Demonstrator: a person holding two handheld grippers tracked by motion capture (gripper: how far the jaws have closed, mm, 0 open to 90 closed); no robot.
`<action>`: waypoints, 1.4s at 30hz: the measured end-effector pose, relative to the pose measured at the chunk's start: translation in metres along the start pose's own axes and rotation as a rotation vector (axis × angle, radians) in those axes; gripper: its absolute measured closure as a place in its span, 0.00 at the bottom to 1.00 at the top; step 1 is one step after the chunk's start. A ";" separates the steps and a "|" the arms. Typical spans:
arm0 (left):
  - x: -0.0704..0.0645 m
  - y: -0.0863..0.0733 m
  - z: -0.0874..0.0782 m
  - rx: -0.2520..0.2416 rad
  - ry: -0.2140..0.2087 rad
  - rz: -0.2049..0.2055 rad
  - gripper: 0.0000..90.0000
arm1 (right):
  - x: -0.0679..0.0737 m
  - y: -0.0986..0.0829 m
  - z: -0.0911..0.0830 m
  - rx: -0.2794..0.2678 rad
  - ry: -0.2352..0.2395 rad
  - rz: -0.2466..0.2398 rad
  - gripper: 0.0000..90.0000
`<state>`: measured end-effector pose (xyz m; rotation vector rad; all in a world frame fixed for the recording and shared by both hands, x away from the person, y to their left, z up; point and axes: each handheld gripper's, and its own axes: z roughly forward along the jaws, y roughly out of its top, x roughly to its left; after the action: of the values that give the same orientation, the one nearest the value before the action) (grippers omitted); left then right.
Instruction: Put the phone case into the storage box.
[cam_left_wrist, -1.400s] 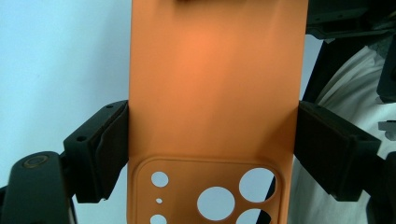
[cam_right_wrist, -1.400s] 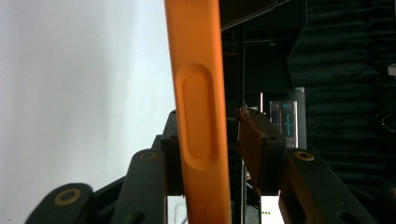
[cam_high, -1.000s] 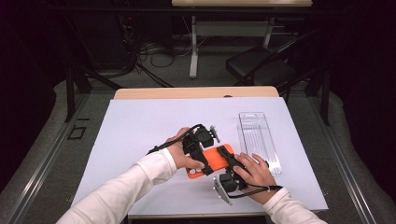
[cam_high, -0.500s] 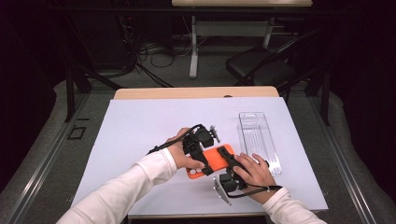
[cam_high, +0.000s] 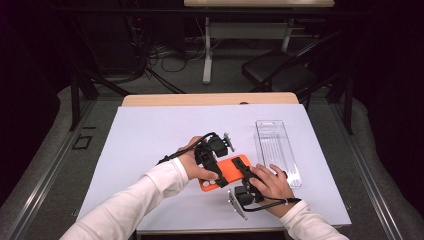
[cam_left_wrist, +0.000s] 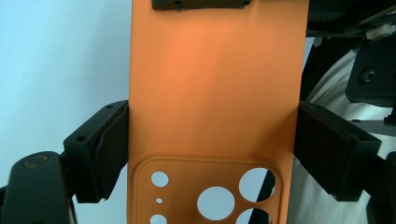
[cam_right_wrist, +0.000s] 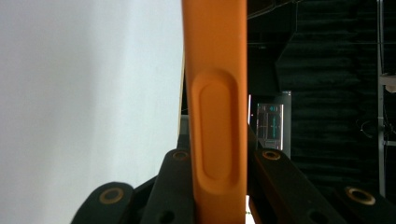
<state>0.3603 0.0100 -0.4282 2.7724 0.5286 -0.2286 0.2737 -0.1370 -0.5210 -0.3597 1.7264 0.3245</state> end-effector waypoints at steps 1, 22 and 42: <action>0.000 0.000 0.000 -0.003 -0.002 -0.004 0.17 | 0.000 0.000 0.000 -0.001 0.001 -0.003 0.93; 0.005 -0.004 -0.002 -0.010 -0.037 -0.031 0.17 | 0.001 0.001 0.002 -0.020 -0.017 -0.002 0.97; 0.002 -0.003 -0.005 -0.055 0.021 -0.029 0.11 | 0.000 -0.003 0.004 -0.008 0.002 0.010 0.97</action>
<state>0.3611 0.0149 -0.4244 2.7185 0.5724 -0.1884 0.2783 -0.1380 -0.5218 -0.3573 1.7296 0.3381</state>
